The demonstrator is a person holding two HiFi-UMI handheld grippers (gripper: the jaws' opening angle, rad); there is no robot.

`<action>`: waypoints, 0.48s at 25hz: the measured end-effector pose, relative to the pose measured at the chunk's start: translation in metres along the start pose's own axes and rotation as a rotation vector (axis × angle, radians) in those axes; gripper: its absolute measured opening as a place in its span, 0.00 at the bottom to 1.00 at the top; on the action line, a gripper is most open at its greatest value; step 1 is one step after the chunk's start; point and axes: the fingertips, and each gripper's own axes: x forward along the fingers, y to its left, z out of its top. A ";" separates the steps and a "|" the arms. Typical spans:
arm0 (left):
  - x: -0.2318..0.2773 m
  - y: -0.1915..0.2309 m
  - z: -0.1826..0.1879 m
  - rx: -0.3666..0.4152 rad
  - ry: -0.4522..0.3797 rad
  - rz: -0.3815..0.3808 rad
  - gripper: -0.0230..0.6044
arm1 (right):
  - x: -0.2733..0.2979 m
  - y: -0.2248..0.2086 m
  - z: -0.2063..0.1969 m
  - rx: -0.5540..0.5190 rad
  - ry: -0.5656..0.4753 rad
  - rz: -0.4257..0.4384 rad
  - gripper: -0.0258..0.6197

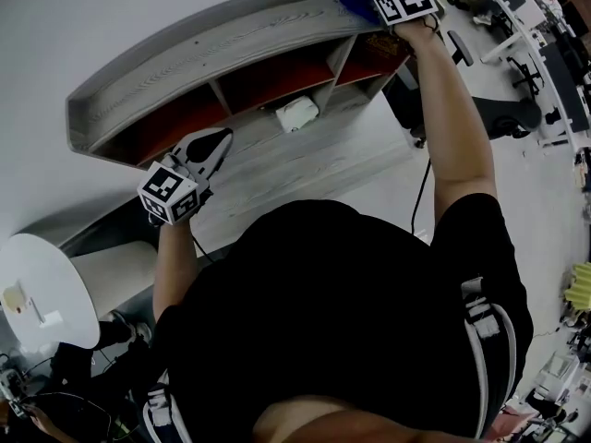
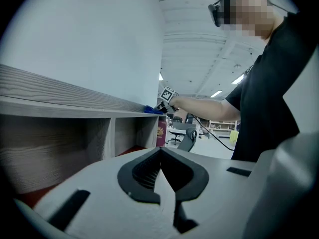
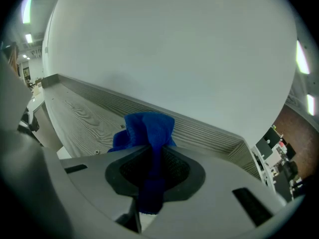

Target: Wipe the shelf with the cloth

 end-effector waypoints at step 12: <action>0.016 0.008 0.001 0.005 0.010 -0.025 0.06 | -0.001 -0.068 -0.028 0.065 0.050 -0.096 0.13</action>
